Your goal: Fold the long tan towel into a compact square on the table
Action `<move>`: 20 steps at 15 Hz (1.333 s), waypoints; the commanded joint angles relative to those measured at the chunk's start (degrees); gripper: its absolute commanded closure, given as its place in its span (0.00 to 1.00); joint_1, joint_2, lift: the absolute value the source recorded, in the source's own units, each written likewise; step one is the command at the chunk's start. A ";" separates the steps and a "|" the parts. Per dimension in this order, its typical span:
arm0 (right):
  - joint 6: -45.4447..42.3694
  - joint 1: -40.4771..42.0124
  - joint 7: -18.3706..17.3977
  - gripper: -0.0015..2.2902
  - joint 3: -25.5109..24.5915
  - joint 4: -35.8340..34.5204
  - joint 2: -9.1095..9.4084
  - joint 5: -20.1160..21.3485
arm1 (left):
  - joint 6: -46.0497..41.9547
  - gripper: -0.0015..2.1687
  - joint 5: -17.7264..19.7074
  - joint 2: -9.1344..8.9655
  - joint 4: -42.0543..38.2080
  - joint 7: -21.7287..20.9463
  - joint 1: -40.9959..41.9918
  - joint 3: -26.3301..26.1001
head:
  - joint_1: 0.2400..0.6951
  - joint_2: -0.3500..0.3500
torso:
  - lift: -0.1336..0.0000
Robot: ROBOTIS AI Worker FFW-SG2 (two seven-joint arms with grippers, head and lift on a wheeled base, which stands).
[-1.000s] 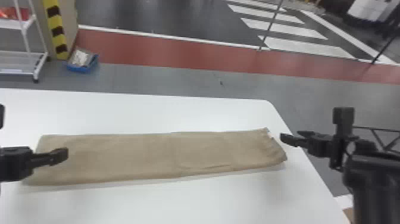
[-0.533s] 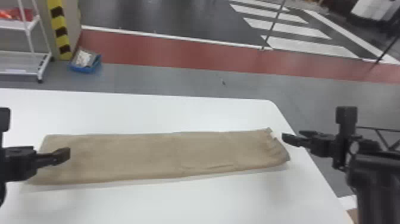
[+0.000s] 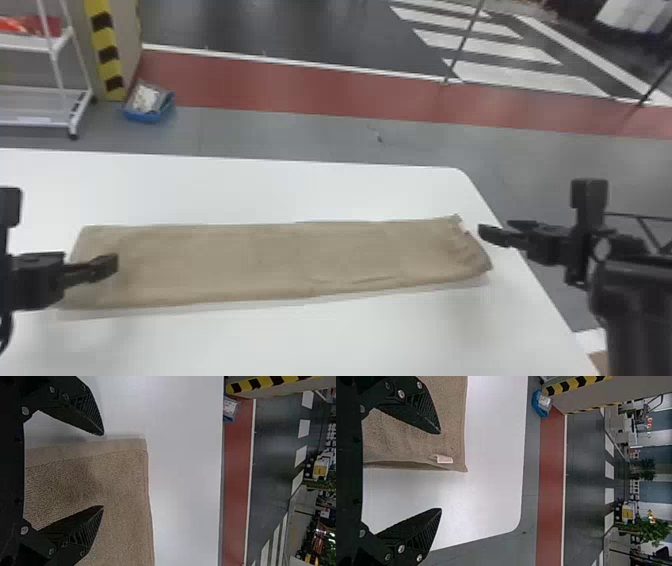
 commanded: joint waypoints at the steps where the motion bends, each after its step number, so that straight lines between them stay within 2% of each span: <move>1: 0.56 0.18 0.05 0.10 -0.17 -0.70 0.16 0.00 | 0.18 0.13 -0.36 0.02 0.07 0.00 -0.09 0.09 | 1.00 0.08 | 0.07; 8: 1.61 0.53 0.05 0.10 -0.35 -1.32 0.16 -0.09 | 0.35 0.17 -1.07 0.02 2.18 -0.35 -0.97 0.09 | 1.00 0.08 | 0.07; 12: 1.61 0.27 -0.04 0.10 -0.35 -1.32 0.16 -0.09 | 1.76 0.59 -0.10 0.02 1.83 -0.87 -0.89 0.35 | 1.00 0.08 | 0.07; 15: 1.44 0.35 0.05 0.10 -0.44 -1.32 0.16 -0.09 | 3.87 0.82 -0.19 0.02 0.51 -0.96 -0.89 0.35 | 1.00 0.08 | 0.07; 18: 1.79 1.23 0.05 0.10 -0.26 -2.63 0.42 -0.61 | 6.68 0.82 1.13 0.02 -3.62 -0.96 -0.18 0.35 | 1.00 0.08 | 0.07; 20: 2.32 1.58 0.31 0.12 0.00 -4.30 1.92 -0.70 | 7.39 0.82 3.68 0.11 -5.29 -1.05 -1.24 0.79 | 1.00 0.07 | 0.07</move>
